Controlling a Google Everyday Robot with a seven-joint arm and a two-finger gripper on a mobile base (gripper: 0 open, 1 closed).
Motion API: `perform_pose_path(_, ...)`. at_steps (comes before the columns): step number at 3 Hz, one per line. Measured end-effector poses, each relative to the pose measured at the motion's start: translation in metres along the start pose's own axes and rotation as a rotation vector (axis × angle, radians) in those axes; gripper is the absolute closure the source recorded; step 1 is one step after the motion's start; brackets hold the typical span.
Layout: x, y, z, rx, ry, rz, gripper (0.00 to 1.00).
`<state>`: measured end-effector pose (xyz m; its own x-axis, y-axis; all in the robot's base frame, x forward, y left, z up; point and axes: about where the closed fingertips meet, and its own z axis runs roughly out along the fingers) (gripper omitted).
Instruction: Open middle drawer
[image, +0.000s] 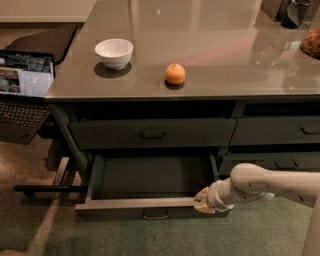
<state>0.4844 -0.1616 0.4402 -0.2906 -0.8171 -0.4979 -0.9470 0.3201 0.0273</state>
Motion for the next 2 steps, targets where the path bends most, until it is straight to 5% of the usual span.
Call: perform_pose_path(2,0.007,0.014,-0.003,-0.014,0.019,-0.037,0.11)
